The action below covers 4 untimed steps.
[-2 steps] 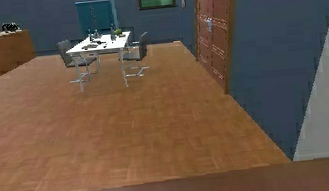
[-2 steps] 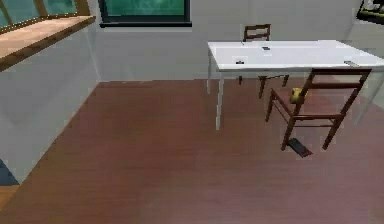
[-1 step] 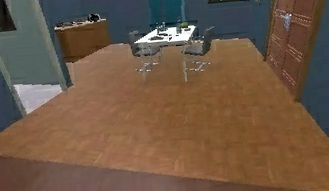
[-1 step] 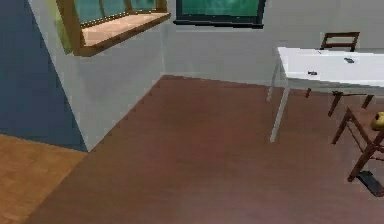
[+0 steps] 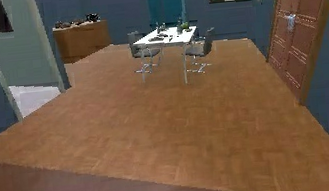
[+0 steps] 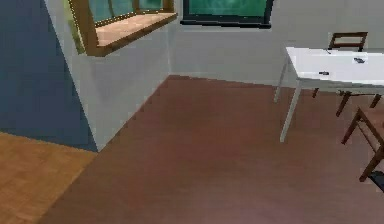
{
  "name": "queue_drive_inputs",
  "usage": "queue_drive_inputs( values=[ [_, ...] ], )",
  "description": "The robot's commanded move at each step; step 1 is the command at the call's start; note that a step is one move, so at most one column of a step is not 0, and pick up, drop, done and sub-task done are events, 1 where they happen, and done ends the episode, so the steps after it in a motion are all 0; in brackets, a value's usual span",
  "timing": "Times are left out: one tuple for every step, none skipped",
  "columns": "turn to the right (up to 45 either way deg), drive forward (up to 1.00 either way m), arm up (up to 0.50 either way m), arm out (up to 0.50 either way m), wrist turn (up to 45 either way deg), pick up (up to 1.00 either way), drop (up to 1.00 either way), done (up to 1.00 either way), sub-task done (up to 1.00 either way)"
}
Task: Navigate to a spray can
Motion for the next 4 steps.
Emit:
queue_drive_inputs(
  values=[
    [-27.0,0.0,0.0,0.0,0.0,0.0,0.0,0.0,0.0],
    [0.0,0.3,0.0,0.0,0.0,0.0,0.0,0.0,0.0],
    [-3.0,0.0,0.0,0.0,0.0,0.0,0.0,0.0,0.0],
    [0.0,1.0,0.0,0.0,0.0,0.0,0.0,0.0,0.0]
  ],
)
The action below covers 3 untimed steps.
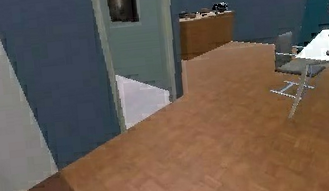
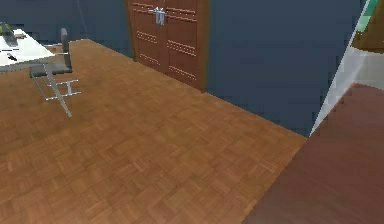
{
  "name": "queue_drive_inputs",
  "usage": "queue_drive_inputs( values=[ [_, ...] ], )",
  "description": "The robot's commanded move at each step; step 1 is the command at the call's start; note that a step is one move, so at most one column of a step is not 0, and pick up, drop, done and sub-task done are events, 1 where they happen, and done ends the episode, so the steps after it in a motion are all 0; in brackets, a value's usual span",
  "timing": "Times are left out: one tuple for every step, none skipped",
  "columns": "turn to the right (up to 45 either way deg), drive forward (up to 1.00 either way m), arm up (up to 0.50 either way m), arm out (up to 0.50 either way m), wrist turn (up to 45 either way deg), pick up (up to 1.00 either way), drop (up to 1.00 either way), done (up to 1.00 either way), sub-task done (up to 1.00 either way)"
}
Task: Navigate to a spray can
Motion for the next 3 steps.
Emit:
queue_drive_inputs(
  values=[
    [-3.0,0.0,0.0,0.0,0.0,0.0,0.0,0.0,0.0],
    [3.0,0.0,0.0,0.0,0.0,0.0,0.0,0.0,0.0],
    [0.0,1.0,0.0,0.0,0.0,0.0,0.0,0.0,0.0]
  ],
)
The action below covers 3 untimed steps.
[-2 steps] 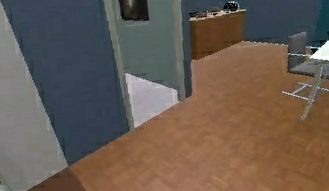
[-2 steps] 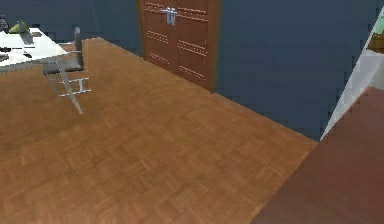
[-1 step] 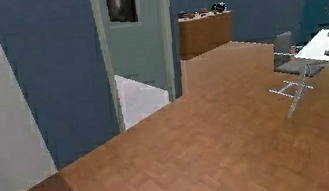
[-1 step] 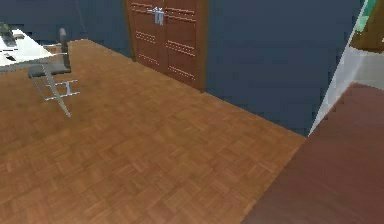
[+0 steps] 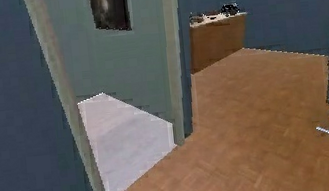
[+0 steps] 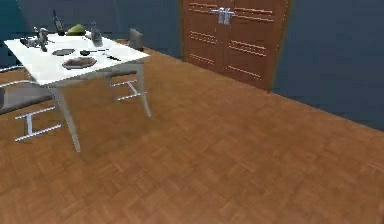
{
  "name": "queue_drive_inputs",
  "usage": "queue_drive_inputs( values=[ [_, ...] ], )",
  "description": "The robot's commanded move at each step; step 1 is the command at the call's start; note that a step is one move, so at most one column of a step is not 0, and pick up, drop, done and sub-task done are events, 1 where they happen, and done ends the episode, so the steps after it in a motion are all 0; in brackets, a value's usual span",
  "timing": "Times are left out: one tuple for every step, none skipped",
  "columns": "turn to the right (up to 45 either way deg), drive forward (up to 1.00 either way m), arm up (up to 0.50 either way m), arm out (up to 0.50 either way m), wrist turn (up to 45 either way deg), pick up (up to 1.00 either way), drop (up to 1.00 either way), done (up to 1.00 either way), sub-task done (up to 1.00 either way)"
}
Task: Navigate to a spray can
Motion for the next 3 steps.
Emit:
queue_drive_inputs(
  values=[
    [3.0,0.0,0.0,0.0,0.0,0.0,0.0,0.0,0.0],
    [0.0,0.8,0.0,0.0,0.0,0.0,0.0,0.0,0.0],
    [-3.0,0.0,0.0,0.0,0.0,0.0,0.0,0.0,0.0]
  ],
)
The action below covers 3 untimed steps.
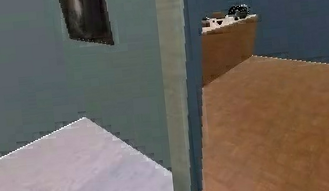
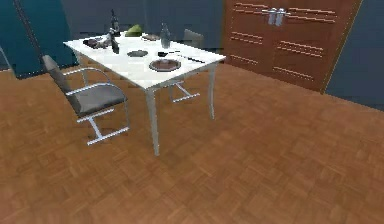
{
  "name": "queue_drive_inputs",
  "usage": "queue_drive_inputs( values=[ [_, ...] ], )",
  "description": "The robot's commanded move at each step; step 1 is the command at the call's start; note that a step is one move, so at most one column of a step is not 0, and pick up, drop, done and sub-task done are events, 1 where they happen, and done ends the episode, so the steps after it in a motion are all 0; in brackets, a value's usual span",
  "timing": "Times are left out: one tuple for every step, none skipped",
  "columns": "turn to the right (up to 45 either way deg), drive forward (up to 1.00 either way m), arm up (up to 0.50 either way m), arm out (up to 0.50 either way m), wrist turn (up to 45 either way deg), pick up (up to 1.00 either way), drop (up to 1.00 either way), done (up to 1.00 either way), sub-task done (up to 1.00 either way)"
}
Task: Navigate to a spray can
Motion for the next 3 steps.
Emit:
queue_drive_inputs(
  values=[
    [0.0,0.45,0.0,0.0,0.0,0.0,0.0,0.0,0.0],
    [-45.0,0.0,0.0,0.0,0.0,0.0,0.0,0.0,0.0],
    [0.0,1.0,0.0,0.0,0.0,0.0,0.0,0.0,0.0]
  ],
)
